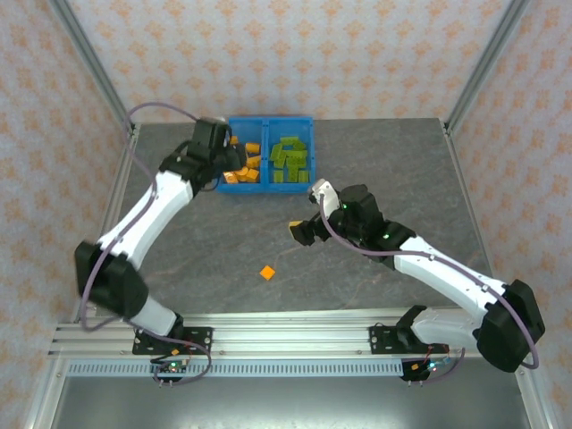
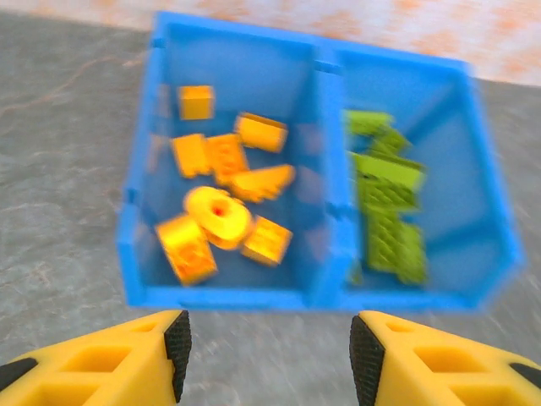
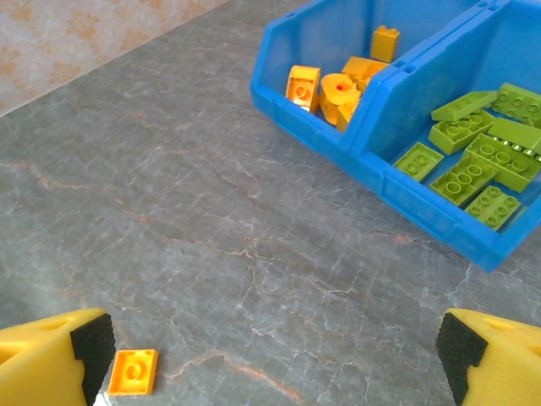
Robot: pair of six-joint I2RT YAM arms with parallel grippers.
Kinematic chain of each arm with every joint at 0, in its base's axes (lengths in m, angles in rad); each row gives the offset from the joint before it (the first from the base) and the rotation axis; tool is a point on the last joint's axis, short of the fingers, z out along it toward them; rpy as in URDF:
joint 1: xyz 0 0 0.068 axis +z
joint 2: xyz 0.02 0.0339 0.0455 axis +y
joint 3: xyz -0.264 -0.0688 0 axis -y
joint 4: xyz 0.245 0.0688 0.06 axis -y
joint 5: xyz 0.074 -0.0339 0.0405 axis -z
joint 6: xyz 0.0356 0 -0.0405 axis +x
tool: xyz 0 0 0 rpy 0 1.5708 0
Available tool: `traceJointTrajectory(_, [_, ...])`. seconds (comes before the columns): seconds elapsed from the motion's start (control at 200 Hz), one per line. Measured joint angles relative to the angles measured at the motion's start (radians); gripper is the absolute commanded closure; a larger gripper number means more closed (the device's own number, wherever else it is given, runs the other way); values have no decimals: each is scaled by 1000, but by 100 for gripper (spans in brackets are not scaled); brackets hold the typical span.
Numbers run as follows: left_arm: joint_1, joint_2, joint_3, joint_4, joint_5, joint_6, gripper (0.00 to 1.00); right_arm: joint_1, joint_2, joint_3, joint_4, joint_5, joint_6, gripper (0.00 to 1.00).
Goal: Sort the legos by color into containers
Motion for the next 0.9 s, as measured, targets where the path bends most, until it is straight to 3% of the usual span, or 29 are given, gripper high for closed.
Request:
traceJointTrajectory(0.245, [-309, -204, -393, 4, 66, 45, 44, -11, 29, -37, 99, 57, 33, 1])
traceJointTrajectory(0.385, [-419, -217, -585, 50, 119, 13, 42, -36, 29, -53, 116, 72, 61, 1])
traceJointTrajectory(0.465, [-475, -177, -631, 90, 124, -8, 35, -43, 30, -53, 121, 72, 71, 1])
traceJointTrajectory(0.531, [-509, -129, -639, 124, 125, -11, 27, -43, 30, -53, 121, 72, 76, 1])
traceJointTrajectory(0.671, [-534, -37, -640, 170, 99, -17, 26, -43, 30, -53, 122, 72, 92, 1])
traceJointTrajectory(0.786, [-534, -9, -644, 194, 67, -14, 30, -43, 30, -53, 122, 72, 100, 1])
traceJointTrajectory(0.901, [-548, 19, -646, 203, 34, -10, 41, -43, 30, -53, 122, 72, 102, 1])
